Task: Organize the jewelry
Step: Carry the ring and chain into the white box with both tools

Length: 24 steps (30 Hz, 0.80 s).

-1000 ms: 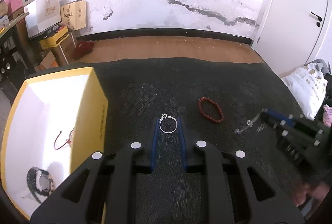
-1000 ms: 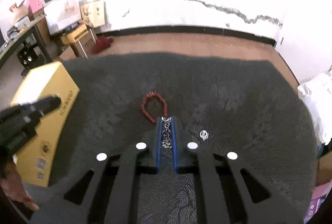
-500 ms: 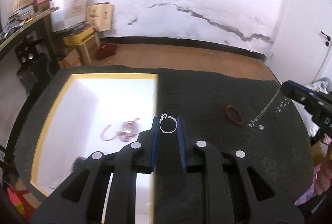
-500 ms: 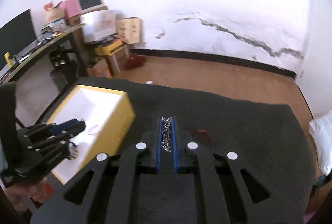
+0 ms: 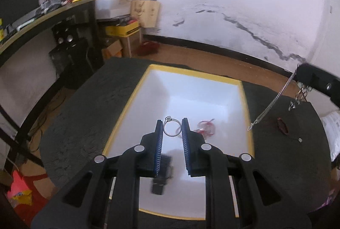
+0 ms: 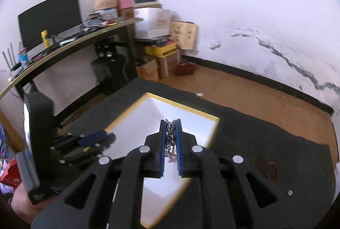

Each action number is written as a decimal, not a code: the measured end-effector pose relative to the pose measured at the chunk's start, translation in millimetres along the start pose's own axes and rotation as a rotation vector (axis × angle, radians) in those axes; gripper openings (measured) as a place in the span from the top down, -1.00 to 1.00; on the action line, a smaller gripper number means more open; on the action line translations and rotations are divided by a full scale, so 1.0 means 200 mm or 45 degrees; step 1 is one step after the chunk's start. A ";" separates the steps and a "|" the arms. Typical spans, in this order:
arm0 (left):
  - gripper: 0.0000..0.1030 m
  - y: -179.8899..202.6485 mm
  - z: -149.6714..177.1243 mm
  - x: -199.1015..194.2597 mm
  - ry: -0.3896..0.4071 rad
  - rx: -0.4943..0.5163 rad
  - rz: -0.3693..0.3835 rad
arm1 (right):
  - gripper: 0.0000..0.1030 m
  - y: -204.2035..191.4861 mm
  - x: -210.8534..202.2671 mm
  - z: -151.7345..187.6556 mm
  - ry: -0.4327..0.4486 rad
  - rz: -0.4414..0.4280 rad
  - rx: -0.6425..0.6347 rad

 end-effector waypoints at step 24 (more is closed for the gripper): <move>0.65 -0.11 0.15 0.25 -0.122 -0.026 0.003 | 0.82 0.04 0.75 0.36 -0.347 0.074 -0.039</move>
Point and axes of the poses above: each gripper's, at about its wrist camera, not at the fingertips, and x roughly the way its jaws point, y to its right, z to its underside, the point moved 5 cm from there along x, roughly the way its jaws point, and after that the axes turned 11 degrees about x, right-handed, at the moved point
